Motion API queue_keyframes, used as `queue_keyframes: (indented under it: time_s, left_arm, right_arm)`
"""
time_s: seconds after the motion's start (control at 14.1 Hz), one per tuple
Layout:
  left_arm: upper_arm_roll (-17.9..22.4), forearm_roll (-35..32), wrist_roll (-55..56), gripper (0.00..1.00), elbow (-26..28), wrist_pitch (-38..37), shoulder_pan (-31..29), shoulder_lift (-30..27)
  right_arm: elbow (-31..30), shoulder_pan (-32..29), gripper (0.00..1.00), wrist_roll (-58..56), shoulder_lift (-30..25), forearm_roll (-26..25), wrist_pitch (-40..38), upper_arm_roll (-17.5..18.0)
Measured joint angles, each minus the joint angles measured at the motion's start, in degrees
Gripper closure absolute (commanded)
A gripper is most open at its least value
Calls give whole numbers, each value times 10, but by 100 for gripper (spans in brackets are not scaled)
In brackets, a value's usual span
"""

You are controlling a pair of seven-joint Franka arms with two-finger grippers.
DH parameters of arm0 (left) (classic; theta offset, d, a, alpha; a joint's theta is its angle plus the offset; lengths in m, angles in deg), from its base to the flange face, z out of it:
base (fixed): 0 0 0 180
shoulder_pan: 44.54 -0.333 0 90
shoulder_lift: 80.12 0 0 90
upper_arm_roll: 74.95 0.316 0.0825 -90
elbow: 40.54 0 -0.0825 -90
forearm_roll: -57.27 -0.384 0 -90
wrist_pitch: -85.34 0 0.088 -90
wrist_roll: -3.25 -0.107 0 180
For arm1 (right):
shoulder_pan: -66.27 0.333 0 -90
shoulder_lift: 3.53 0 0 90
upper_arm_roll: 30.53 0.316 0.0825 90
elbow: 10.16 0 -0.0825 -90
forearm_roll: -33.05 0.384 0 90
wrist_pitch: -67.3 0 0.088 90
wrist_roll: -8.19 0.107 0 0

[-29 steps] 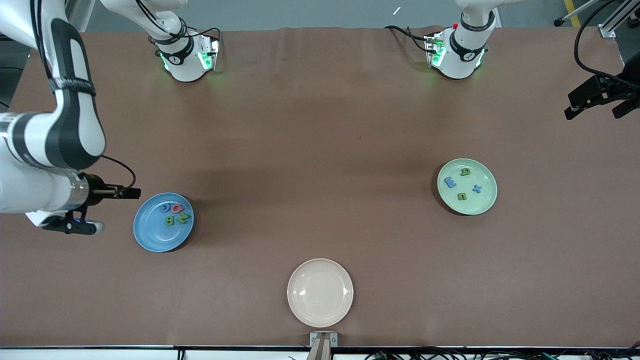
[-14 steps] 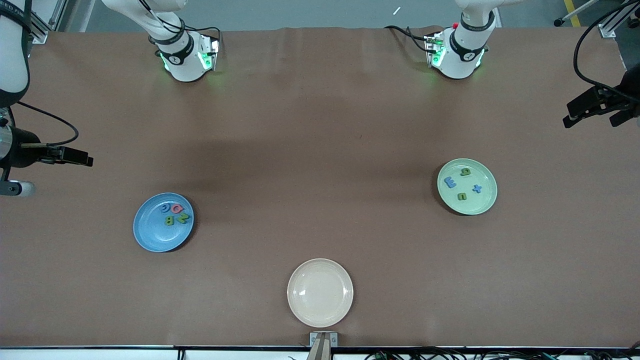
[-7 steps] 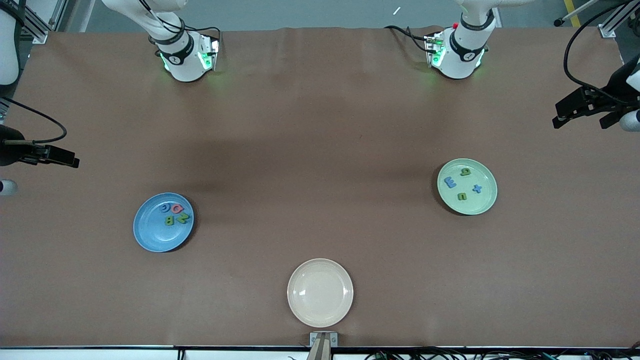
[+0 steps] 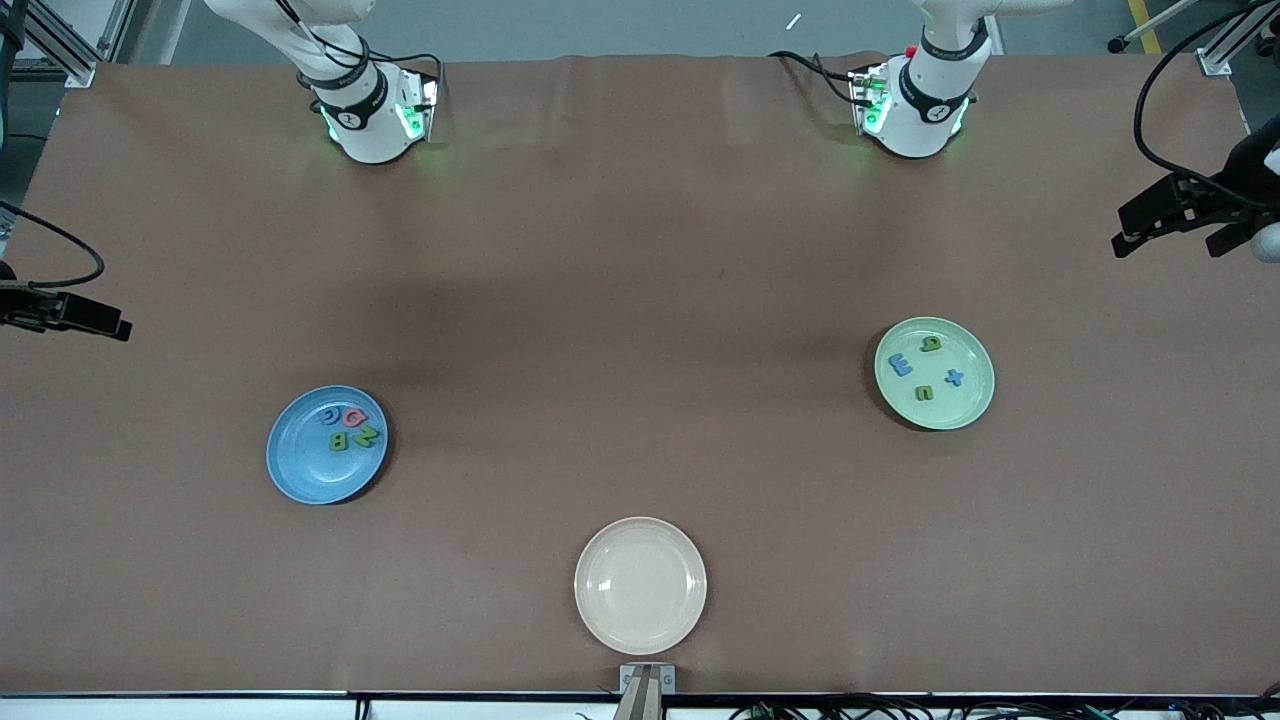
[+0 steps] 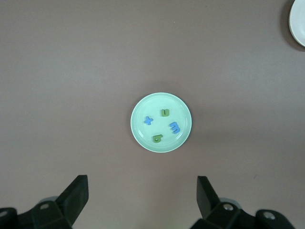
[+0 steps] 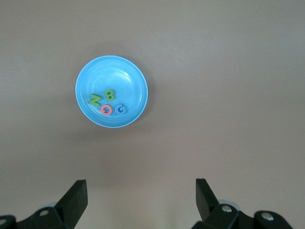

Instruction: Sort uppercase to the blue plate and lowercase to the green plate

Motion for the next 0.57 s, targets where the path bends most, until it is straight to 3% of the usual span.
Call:
queue_keyframes:
  time_s: [0.35,0.57]
  left_arm:
    - [0,0,0,0,-9,0,1,0]
    - [0,0,0,0,-10,0,2,0]
  right_arm:
    - [21,0,0,0,0,0,-3,2]
    - [30,0,0,0,-5,0,-44,2]
